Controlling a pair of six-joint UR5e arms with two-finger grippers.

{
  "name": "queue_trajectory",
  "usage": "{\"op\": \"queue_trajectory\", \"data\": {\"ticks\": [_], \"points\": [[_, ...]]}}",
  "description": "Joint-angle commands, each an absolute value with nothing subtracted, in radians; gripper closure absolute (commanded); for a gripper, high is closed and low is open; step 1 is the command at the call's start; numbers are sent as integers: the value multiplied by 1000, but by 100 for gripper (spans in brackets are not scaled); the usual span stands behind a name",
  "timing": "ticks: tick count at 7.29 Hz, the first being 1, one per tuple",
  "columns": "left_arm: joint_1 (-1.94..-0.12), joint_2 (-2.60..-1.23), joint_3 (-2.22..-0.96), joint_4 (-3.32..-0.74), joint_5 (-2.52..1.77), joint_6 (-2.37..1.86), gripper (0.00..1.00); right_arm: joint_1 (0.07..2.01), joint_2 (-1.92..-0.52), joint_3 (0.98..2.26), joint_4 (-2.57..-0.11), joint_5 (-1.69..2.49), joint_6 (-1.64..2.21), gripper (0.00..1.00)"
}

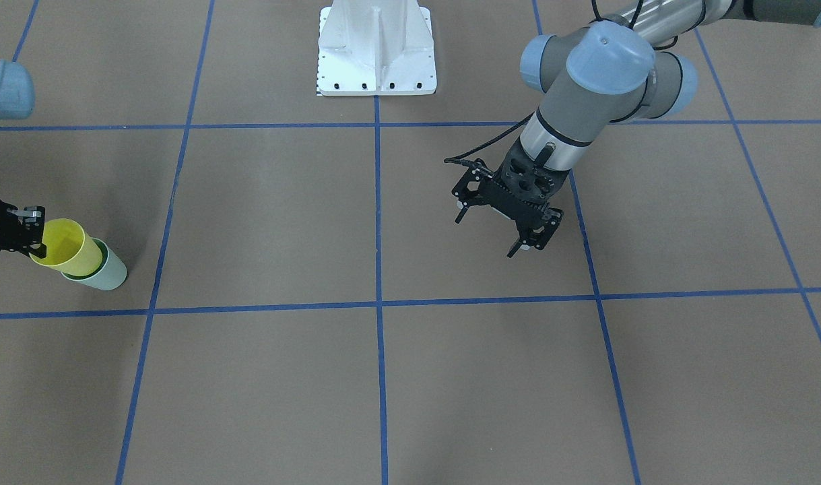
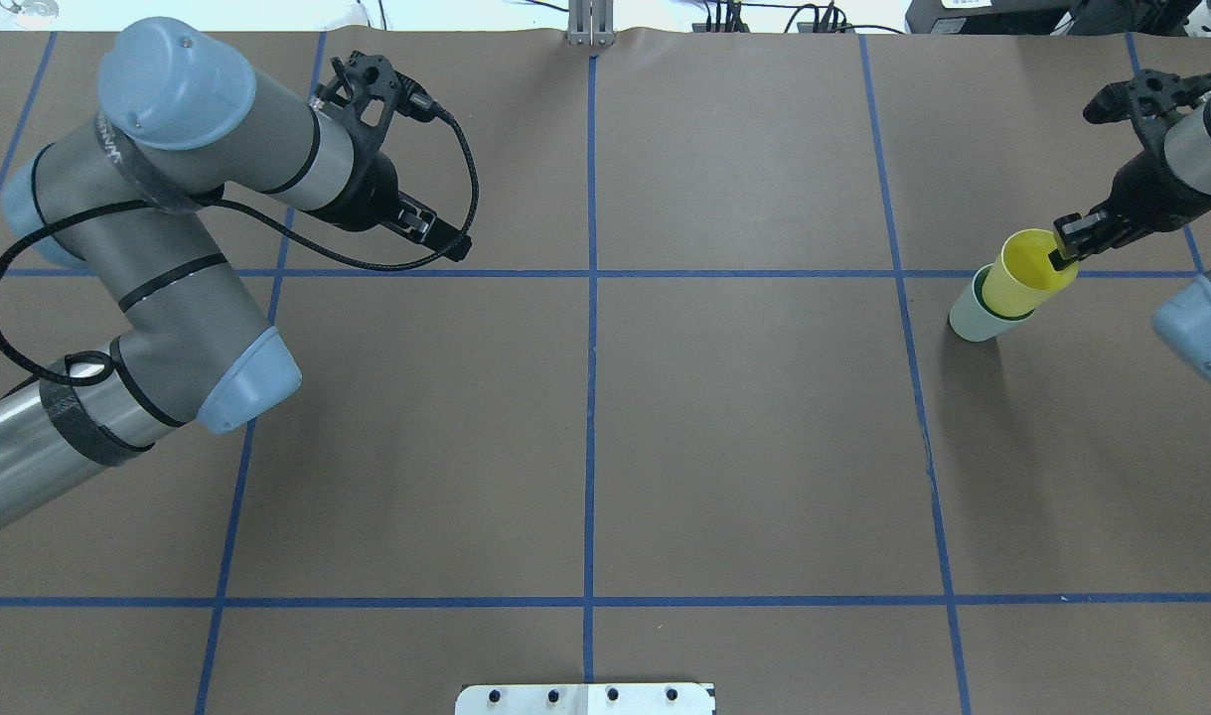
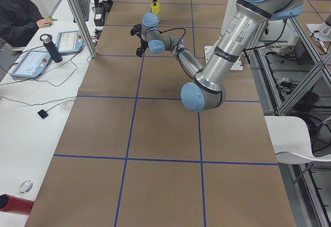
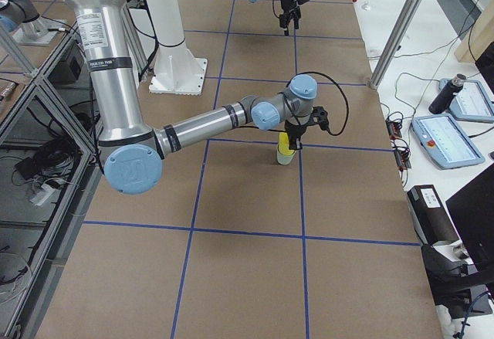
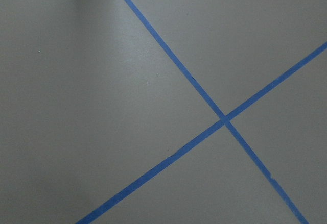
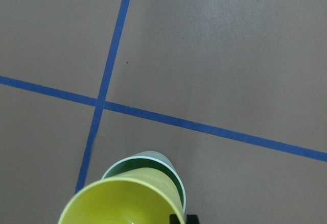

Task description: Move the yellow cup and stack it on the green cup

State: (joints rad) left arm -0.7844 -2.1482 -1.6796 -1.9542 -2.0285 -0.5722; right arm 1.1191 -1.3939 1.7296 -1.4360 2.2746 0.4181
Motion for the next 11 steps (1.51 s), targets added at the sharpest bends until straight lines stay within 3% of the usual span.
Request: {"op": "queue_trajectory", "data": {"ticks": [1, 4, 7, 9, 11], "points": [[-795, -2134, -1680, -1953, -2028, -572, 0, 1120, -1396, 1730, -1436, 2278, 423, 0], [-877, -2065, -1677, -1947, -2067, -471, 0, 1161, -1399, 1738, -1526, 2275, 420, 0], [-1145, -1860, -1663, -1939, -2169, -245, 0, 1264, -1457, 1732, -1514, 2278, 413, 0], [-1361, -1818, -1486, -1909, -2231, 23, 0, 1323, -1488, 1735, -1516, 2287, 343, 0], [-1478, -1806, -1390, -1882, -2241, 168, 0, 1391, -1520, 1729, -1526, 2286, 217, 0]]}}
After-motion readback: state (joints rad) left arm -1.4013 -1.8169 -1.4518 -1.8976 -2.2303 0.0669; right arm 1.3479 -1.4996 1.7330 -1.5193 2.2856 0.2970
